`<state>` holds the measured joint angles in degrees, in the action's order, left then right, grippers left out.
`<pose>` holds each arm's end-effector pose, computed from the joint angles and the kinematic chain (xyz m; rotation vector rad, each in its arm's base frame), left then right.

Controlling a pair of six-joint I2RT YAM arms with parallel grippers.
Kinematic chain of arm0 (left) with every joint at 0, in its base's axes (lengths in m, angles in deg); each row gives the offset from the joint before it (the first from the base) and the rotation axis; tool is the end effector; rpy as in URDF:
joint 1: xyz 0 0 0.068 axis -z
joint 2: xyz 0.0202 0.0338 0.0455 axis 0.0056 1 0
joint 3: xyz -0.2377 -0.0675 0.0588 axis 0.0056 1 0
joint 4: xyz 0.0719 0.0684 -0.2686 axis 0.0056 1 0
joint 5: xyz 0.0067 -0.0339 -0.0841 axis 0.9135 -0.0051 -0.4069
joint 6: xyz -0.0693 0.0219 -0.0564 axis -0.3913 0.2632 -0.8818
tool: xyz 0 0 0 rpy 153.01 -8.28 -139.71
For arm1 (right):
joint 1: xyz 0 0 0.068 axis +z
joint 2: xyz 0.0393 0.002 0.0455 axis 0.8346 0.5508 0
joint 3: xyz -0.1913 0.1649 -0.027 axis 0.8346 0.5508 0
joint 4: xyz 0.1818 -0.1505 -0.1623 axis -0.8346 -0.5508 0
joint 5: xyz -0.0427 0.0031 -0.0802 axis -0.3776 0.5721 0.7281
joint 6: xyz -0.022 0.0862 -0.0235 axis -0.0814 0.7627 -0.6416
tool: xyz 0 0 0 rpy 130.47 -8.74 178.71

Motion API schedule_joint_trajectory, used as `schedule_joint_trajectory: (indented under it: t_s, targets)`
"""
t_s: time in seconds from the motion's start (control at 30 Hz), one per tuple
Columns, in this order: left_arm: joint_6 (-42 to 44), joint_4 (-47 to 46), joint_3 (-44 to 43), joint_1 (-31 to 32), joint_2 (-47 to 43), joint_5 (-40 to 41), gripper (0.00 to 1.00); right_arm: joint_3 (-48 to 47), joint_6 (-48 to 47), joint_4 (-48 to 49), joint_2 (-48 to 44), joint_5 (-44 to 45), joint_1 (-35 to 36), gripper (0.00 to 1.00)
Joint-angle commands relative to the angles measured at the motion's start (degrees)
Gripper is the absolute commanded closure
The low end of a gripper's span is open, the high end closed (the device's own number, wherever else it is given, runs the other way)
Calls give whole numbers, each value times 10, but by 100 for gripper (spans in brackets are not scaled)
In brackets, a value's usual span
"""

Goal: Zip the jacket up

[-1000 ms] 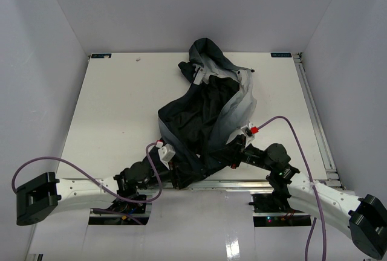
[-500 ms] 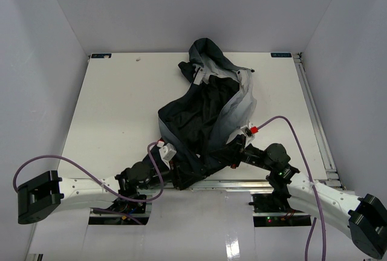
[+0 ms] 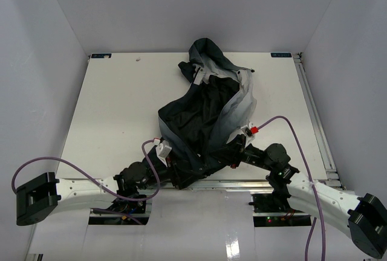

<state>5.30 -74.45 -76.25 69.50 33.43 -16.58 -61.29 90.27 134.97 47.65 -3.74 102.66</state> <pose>0.0828 -0.2314 0.1539 0.5127 1.6361 -1.4659 0.1419 0.1965 0.2011 -0.5963 1.4100 1.3755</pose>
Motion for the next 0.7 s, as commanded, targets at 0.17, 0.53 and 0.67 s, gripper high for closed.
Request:
schedule_joint_trajectory:
  t_s: [0.17, 0.53, 0.67]
  targets:
    - [-25, -34, 7, 0, 11, 23, 32, 4, -4, 38, 0, 3, -4, 92]
    - [-14, -20, -11, 0, 46, 15, 100, -1, -1, 31, 15, 5, -4, 92]
    - [3, 32, -25, 0, 35, -9, 100, -25, -3, -9, 34, 10, -3, 92]
